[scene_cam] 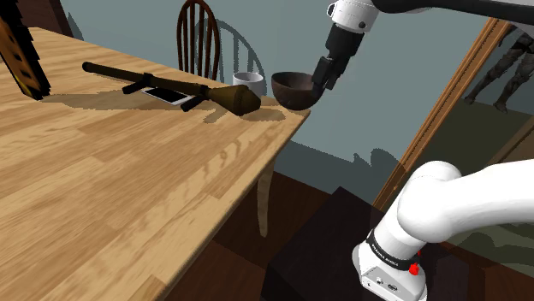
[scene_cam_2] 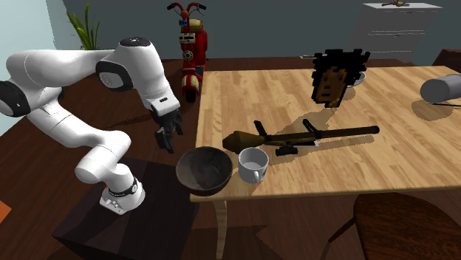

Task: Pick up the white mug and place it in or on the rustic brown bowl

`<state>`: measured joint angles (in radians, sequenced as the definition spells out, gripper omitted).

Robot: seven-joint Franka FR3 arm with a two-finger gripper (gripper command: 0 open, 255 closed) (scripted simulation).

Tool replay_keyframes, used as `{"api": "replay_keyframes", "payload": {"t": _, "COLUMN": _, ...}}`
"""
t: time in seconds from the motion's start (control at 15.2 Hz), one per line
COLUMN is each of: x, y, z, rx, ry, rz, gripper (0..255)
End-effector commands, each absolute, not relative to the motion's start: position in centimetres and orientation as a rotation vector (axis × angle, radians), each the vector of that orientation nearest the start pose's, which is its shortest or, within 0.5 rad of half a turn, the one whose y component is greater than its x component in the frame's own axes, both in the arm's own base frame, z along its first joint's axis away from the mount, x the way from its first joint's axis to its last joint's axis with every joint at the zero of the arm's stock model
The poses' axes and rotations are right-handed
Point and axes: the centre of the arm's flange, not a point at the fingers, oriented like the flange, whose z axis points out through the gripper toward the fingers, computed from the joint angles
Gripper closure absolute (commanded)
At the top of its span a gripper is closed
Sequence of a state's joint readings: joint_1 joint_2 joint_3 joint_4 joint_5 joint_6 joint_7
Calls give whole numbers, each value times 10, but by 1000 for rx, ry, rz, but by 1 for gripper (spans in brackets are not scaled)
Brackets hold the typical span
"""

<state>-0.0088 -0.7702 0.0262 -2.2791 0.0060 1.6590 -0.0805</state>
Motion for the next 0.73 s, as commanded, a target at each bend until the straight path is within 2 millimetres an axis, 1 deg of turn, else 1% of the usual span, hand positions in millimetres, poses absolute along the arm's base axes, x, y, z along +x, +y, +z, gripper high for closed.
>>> {"api": "replay_keyframes", "payload": {"t": 0.0, "x": 320, "y": 9, "z": 631, "rx": -3147, "ry": -145, "rz": -236, "gripper": 0}}
{"api": "replay_keyframes", "payload": {"t": 0.66, "x": 439, "y": 50, "z": 615, "rx": -3170, "ry": -93, "rz": -311, "gripper": 0}}
